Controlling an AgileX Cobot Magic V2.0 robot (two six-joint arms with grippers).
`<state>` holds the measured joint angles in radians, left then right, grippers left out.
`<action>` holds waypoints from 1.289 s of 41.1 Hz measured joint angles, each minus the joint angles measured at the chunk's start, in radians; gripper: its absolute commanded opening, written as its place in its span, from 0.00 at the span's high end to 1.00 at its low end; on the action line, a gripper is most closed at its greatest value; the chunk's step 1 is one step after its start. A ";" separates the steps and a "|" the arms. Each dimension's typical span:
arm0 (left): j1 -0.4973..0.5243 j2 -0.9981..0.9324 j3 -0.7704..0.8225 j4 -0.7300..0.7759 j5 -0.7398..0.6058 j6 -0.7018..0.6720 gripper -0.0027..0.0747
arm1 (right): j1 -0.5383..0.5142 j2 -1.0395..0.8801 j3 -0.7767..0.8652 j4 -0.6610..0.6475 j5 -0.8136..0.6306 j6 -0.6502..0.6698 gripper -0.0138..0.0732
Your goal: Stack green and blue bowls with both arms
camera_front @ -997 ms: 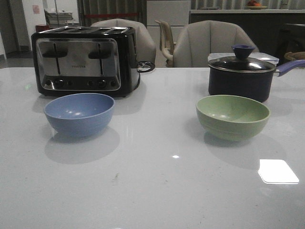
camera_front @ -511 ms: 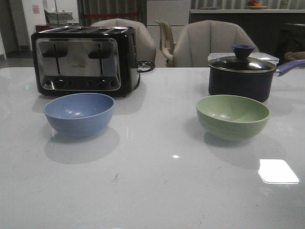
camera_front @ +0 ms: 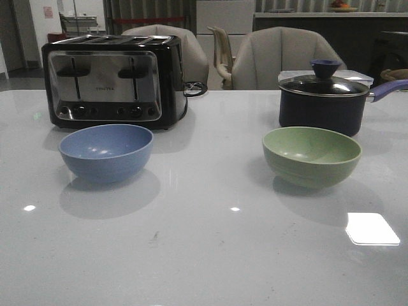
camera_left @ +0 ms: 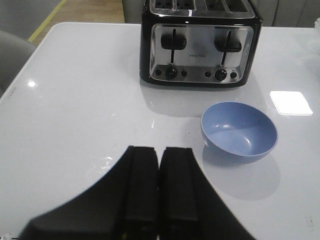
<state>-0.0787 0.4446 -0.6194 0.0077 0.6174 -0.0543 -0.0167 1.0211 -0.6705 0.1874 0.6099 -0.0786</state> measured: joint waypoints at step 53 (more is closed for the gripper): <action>0.000 0.000 0.000 0.000 0.000 0.000 0.83 | 0.034 0.927 -0.651 0.212 0.078 -0.037 0.60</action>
<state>-0.0787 0.4446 -0.6194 0.0077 0.6174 -0.0543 0.0172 1.9479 -1.3211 0.3999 0.6875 -0.1152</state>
